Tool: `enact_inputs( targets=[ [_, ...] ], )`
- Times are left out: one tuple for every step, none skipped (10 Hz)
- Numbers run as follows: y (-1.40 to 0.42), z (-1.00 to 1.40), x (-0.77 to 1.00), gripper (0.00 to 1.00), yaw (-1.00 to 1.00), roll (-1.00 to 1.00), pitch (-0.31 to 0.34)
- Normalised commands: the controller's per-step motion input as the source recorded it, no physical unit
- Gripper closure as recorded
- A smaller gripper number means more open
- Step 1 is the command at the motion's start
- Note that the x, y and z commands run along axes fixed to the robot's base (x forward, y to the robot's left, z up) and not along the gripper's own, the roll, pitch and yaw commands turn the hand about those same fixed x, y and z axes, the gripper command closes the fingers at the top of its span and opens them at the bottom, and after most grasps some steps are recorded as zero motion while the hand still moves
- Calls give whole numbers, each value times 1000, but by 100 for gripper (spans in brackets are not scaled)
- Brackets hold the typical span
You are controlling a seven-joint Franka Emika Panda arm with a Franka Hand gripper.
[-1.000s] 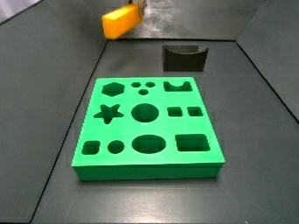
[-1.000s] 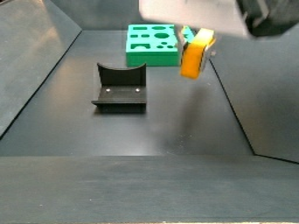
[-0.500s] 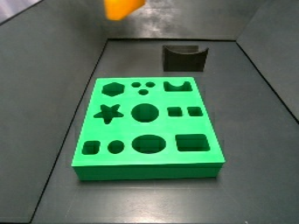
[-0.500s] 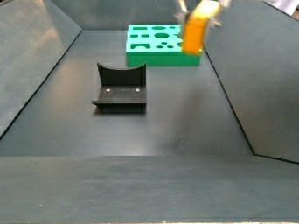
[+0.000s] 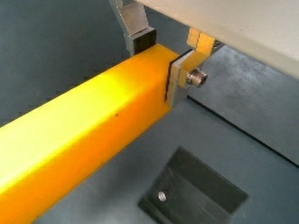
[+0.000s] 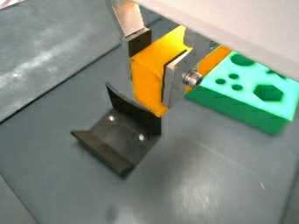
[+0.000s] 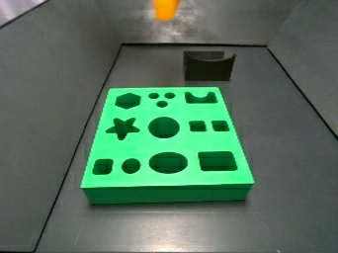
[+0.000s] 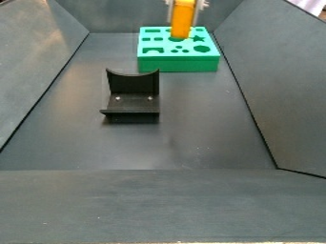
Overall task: Pick up the rectangle object. Move up. Place the rectangle object on the fixture. Regrasp the rectangle object. Move to above the board. Insert the rectangle object.
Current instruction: Place the rectangle object on the fixture.
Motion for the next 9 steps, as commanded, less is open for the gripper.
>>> enact_inputs(
  targets=[
    [-79,41,879,100,92,-160,129],
    [-53,27,818,100,58,-146,129],
    [-25,14,690,100,30,-130,127],
    [-14,17,556,100,16,-111,133],
    [-7,10,458,100,13,-100,129],
    [-6,6,391,100,14,-95,124],
    [-3,5,256,100,16,-87,122],
    [238,-343,756,100,230,-1000,262],
    [239,-320,673,100,215,-1000,261]
  ],
)
